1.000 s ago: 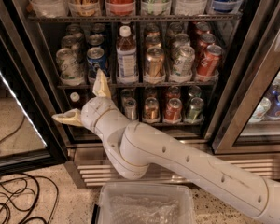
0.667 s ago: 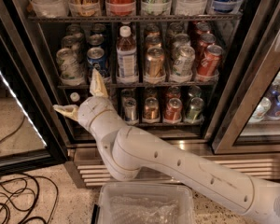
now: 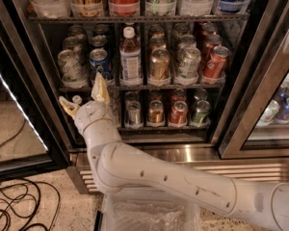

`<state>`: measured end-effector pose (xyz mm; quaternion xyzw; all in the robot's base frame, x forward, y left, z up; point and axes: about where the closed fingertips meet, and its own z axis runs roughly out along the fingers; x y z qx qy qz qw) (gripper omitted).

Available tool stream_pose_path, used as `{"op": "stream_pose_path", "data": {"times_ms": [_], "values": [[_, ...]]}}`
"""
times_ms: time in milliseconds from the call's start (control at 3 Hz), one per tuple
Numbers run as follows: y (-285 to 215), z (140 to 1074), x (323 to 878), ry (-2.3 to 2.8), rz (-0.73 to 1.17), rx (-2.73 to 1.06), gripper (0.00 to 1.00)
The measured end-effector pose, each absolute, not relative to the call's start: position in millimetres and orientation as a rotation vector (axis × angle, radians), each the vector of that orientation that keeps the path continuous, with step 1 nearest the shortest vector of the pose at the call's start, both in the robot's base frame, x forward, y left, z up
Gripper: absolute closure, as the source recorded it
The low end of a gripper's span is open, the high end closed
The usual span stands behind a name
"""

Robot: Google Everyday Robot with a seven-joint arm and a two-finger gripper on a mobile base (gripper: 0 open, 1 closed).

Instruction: Pick pepsi can from middle shelf of fridge

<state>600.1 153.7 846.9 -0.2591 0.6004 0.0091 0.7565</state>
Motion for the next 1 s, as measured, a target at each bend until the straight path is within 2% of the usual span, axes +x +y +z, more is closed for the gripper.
{"op": "stream_pose_path", "data": {"times_ms": [667,1000], "values": [[156.4,852.6,603.4,1.287,-0.072,-0.364,0.23],[154.0,857.4,607.1,1.268,-0.101,-0.278,0.27]]}}
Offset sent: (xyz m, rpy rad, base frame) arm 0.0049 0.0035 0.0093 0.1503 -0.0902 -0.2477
